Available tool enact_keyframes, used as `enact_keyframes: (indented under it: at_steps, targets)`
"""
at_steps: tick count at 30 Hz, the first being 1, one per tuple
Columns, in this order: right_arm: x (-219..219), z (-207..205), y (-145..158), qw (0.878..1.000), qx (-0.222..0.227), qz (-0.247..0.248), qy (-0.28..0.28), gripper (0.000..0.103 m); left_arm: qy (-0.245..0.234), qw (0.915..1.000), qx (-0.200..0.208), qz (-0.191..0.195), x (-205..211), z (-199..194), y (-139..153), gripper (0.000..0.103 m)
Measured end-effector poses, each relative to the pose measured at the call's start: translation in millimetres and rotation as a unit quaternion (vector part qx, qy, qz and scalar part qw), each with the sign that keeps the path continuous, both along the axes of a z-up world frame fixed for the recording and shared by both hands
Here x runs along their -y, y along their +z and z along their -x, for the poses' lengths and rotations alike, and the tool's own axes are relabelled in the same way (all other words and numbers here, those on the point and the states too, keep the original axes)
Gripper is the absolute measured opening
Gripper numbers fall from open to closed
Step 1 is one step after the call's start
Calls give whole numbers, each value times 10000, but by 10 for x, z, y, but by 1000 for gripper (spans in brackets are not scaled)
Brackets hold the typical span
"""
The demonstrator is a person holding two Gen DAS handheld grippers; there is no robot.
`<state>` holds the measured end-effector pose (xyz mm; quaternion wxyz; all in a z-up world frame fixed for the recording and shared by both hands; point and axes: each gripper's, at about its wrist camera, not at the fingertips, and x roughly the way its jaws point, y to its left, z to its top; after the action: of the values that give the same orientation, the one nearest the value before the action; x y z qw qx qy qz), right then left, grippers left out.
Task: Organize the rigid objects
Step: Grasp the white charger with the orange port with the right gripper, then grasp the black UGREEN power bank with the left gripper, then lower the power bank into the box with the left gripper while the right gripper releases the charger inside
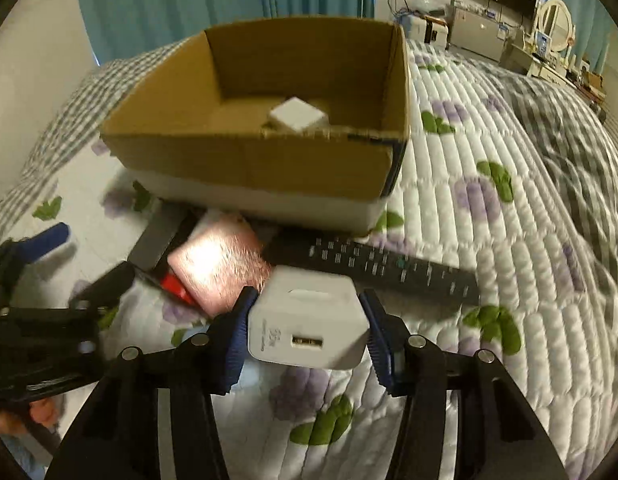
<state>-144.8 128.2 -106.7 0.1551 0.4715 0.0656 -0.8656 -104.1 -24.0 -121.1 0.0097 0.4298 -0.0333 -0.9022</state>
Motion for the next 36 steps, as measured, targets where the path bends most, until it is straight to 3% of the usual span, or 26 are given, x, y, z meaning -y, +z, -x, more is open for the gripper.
enact_keyframes:
  at_steps: [8, 11, 14, 16, 17, 24, 29, 36]
  targets:
    - [89, 47, -84, 9995, 145, 263, 31, 50, -6, 9994, 336, 13, -29, 245, -227, 86]
    - [76, 32, -103, 9994, 187, 277, 55, 50, 13, 9990, 419, -171, 18, 289, -264, 85]
    - [82, 27, -121, 9994, 215, 254, 46, 50, -276, 9977, 610, -124, -46, 295, -334, 69]
    - [85, 16, -116, 9994, 213, 267, 50, 50, -438, 9965, 673, -246, -83, 287, -352, 46]
    - [84, 8, -111, 9994, 207, 272, 47, 50, -541, 9955, 705, -342, -97, 283, -345, 43]
    - [56, -66, -40, 9995, 99, 288, 9, 50, -513, 9962, 547, -436, -29, 70, -209, 42]
    - [33, -180, 174, 9989, -128, 447, -17, 50, -453, 9969, 329, -552, 56, -217, -4, 42]
    - [37, -311, 548, 9976, -560, 397, -7, 50, -588, 9955, -288, -692, 61, -422, 524, 42]
